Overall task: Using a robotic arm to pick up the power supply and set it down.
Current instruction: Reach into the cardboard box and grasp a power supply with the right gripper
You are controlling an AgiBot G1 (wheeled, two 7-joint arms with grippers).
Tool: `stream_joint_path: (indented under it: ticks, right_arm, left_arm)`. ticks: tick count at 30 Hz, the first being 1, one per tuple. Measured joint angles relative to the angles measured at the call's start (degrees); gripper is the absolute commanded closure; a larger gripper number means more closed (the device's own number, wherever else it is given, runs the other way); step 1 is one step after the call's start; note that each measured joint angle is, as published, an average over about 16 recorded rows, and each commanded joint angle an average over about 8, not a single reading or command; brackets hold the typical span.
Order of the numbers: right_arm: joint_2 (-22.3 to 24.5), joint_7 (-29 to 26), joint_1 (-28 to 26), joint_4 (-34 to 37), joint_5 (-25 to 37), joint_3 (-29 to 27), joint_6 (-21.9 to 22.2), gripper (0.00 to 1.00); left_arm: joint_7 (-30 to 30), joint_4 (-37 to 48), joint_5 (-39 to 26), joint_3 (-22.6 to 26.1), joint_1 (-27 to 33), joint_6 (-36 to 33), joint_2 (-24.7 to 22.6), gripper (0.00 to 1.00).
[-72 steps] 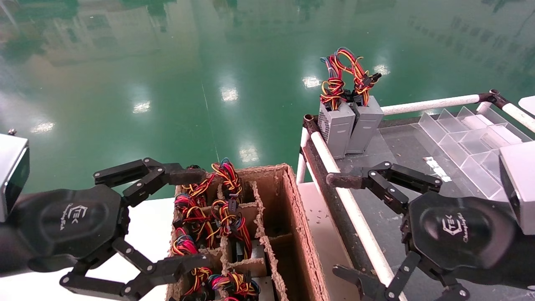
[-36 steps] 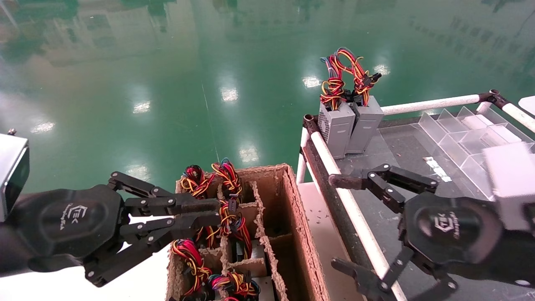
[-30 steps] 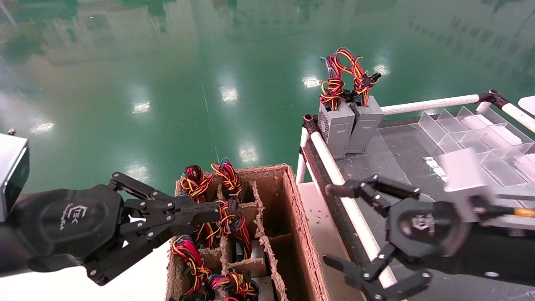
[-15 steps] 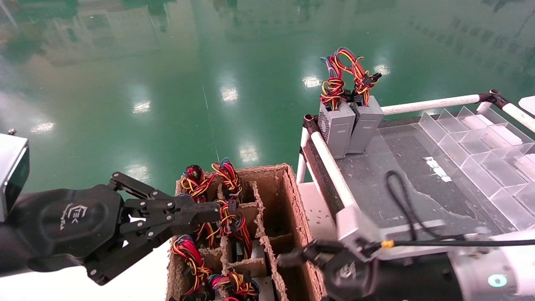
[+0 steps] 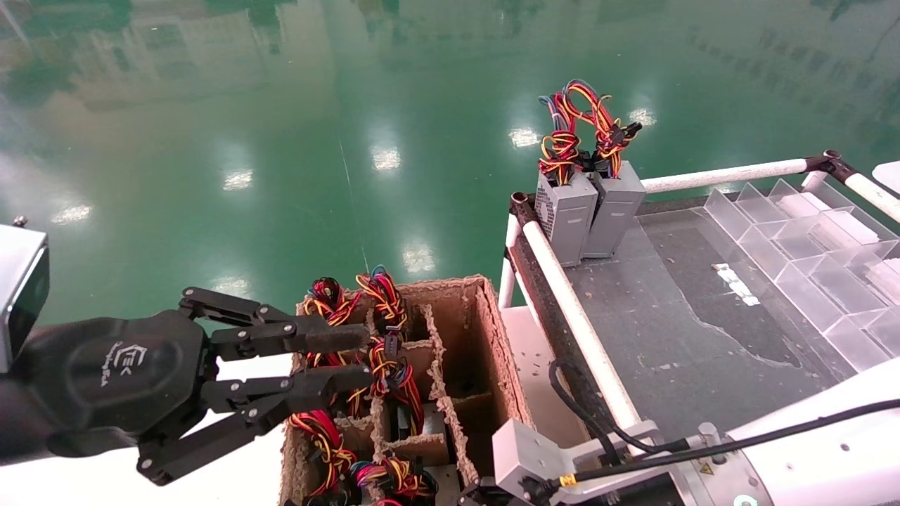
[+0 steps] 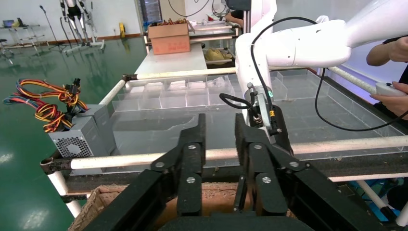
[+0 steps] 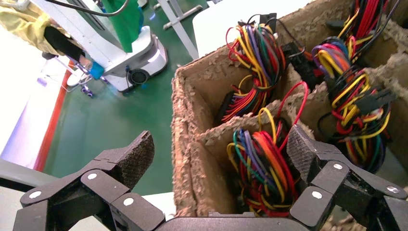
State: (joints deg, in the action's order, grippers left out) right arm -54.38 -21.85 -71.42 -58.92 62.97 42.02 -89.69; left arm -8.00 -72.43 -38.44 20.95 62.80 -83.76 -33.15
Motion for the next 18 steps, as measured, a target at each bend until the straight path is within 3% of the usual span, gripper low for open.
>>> stream_joint_path:
  ticks: [7, 8, 15, 16, 18]
  right_arm:
    - [-1.6, 1.6, -0.3, 2.5, 0.9, 1.9, 0.7, 0.02]
    - [-1.8, 1.9, -0.3, 2.9, 1.0, 2.1, 0.7, 0.10]
    - [-3.3, 3.4, -0.3, 5.9, 1.4, 2.9, 1.2, 0.95]
    - [-3.6, 3.6, -0.4, 6.4, 1.4, 3.0, 1.2, 1.00]
    - [-4.0, 4.0, -0.4, 7.2, 1.4, 3.2, 1.3, 1.00]
  left_arm:
    - [0.0, 0.0, 0.0, 0.0, 0.0, 0.0, 0.0, 0.00]
    - [0.0, 0.0, 0.0, 0.0, 0.0, 0.0, 0.0, 0.00]
    - [0.0, 0.0, 0.0, 0.0, 0.0, 0.0, 0.0, 0.00]
    - [0.0, 0.0, 0.0, 0.0, 0.0, 0.0, 0.0, 0.00]
    - [0.0, 0.0, 0.0, 0.0, 0.0, 0.0, 0.0, 0.00]
